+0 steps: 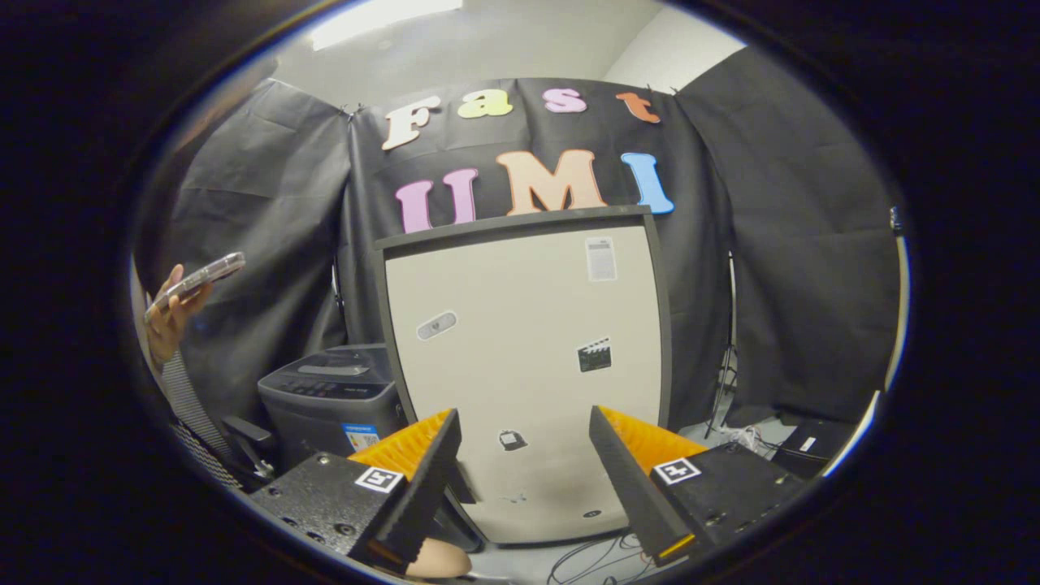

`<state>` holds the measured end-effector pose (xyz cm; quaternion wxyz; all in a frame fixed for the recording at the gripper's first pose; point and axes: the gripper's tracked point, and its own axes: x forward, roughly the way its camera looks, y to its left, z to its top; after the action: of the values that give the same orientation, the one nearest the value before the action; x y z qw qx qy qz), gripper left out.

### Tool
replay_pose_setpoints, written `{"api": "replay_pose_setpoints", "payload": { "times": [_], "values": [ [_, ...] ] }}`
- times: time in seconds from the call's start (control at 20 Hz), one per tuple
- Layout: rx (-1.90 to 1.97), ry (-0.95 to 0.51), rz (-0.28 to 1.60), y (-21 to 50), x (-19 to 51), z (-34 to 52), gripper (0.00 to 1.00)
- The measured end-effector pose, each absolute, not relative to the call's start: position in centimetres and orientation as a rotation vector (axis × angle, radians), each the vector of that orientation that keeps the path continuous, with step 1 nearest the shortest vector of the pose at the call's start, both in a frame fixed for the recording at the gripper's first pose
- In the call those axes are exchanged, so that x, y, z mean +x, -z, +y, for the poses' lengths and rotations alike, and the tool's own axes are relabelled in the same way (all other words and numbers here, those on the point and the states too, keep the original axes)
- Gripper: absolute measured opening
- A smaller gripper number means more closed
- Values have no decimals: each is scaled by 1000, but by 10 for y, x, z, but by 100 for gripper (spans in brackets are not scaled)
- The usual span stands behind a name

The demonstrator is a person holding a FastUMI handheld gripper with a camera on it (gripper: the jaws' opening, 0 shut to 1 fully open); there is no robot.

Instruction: Put the clothes into the washing machine and then close the washing machine lid.

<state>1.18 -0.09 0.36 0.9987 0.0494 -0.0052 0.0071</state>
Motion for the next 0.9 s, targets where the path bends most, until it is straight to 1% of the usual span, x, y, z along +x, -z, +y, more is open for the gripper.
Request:
{"api": "replay_pose_setpoints", "payload": {
  "times": [0.25,0.4,0.9],
  "values": [
    [11,1,-13,-2,12,8,96],
    [69,11,-5,1,12,9,97],
    [25,60,-7,0,12,5,97]
  ]
}}
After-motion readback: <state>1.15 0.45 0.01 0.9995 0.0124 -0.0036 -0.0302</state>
